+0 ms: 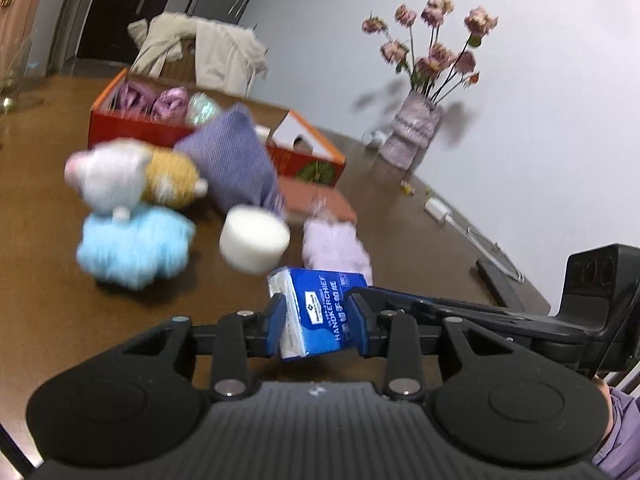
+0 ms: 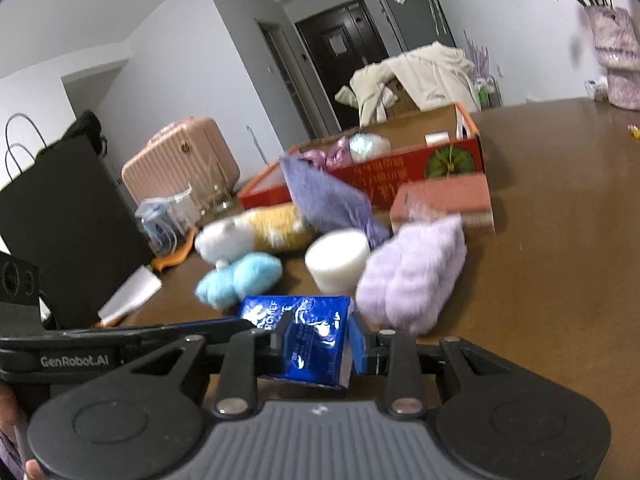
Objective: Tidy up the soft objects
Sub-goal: 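Carry the handkerchief pack into the box and open both tools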
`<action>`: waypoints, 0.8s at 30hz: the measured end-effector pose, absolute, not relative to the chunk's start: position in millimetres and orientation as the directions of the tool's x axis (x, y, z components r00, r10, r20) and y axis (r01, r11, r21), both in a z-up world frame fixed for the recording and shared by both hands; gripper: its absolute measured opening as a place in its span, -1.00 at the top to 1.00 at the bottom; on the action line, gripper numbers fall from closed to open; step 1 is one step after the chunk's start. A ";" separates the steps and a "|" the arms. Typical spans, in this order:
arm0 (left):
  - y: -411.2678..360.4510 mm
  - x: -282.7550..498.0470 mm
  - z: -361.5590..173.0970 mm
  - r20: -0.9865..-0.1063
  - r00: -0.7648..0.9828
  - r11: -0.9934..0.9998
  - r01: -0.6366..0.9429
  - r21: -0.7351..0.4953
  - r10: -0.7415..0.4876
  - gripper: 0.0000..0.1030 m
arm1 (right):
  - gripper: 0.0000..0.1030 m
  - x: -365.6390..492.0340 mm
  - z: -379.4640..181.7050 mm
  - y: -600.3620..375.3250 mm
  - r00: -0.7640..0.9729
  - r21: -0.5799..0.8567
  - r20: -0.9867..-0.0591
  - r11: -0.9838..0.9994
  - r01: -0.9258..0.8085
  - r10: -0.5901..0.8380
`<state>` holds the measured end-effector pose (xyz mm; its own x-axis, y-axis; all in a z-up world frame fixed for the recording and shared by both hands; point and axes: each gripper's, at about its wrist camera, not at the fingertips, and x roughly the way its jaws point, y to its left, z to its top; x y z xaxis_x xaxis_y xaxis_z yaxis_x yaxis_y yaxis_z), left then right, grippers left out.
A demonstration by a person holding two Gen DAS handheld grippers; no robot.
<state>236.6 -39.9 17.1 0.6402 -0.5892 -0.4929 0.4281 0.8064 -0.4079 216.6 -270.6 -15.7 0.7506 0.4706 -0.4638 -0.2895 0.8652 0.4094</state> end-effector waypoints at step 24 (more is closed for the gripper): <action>-83.3 482.0 131.4 -0.452 0.691 0.823 0.427 -0.374 -0.564 0.33 | 0.41 439.0 86.0 -312.8 0.819 0.379 -0.341 0.865 -0.328 0.461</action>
<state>482.0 -83.3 131.4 0.6913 -0.5641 -0.4516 0.4272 0.8231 -0.3741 439.0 -312.8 86.0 0.8194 0.4605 -0.3414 -0.3285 0.8652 0.3787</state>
